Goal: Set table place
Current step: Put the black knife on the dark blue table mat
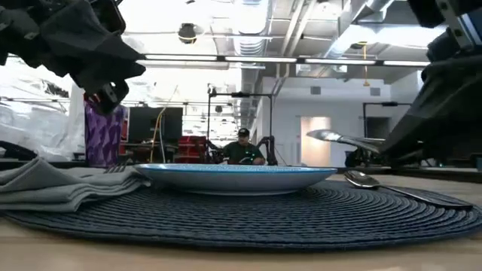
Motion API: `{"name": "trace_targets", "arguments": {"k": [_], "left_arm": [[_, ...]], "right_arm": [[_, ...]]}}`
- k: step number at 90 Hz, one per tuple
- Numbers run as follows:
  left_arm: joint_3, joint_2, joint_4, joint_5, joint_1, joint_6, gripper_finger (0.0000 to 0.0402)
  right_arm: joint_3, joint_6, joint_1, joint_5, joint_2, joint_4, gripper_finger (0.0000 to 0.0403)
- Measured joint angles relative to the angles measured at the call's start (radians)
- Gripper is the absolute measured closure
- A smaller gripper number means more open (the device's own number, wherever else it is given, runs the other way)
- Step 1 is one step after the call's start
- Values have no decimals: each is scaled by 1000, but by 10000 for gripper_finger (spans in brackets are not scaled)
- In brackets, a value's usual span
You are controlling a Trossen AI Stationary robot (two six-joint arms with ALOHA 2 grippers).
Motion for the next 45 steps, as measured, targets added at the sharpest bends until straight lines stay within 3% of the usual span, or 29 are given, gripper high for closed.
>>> {"name": "trace_targets", "arguments": {"k": [28,45], "left_arm": [[0,0,-1,-2,-8,25,345],[0,0,-1,-2,-8,26,345]], "right_arm": [[-3,48,-5,-115,-25,-27,397],[-3,67,-6,-121,-26,-28,380]]}}
